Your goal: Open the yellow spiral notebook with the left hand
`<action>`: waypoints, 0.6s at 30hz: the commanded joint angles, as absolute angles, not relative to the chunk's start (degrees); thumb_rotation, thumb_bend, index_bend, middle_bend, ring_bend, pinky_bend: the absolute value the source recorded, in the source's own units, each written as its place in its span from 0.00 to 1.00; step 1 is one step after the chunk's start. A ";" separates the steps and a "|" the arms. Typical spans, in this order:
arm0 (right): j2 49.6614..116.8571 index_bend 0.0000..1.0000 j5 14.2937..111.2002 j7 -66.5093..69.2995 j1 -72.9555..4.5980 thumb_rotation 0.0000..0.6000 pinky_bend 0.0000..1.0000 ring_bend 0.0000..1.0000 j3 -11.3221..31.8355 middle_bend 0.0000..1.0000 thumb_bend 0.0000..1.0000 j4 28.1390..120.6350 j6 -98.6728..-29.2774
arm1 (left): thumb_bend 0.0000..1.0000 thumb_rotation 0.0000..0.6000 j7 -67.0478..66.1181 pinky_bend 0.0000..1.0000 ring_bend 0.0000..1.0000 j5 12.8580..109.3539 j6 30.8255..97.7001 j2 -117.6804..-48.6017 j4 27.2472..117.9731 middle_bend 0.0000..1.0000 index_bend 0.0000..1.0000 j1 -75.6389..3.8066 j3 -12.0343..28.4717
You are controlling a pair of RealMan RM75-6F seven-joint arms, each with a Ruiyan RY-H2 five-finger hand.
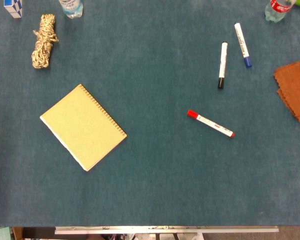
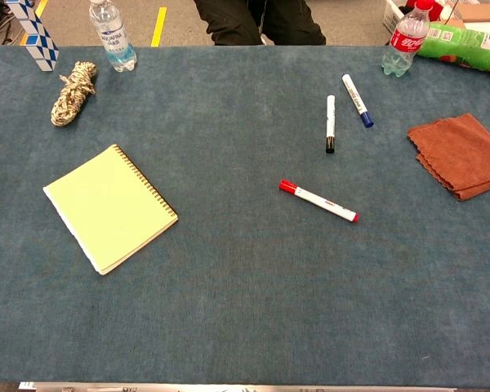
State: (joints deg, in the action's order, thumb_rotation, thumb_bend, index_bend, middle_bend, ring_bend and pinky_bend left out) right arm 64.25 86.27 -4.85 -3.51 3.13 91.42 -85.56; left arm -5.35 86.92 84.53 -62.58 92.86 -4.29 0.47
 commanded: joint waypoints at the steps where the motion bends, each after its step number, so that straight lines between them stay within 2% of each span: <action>1: 64.09 0.32 86.26 -4.62 -3.55 1.00 0.31 0.24 3.20 0.33 0.11 91.28 -85.53 | 0.36 1.00 -5.24 0.14 0.12 87.33 84.20 -62.73 92.75 0.18 0.20 -4.55 0.32; 10: 62.42 0.32 85.24 -4.25 -4.21 1.00 0.31 0.24 4.91 0.33 0.11 92.12 -85.75 | 0.36 1.00 -3.11 0.14 0.12 90.59 81.99 -62.65 91.02 0.18 0.20 -6.63 -0.55; 18: 60.78 0.32 84.43 -5.52 -5.41 1.00 0.31 0.24 6.32 0.33 0.11 94.58 -85.05 | 0.36 1.00 7.21 0.14 0.12 98.35 76.61 -65.34 80.50 0.18 0.20 -13.11 -2.43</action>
State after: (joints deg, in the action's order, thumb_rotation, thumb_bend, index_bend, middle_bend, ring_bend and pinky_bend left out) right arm 60.94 84.42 -5.31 -5.25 6.21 94.33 -85.13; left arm 3.72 95.78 78.52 -63.92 84.12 -10.76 -1.57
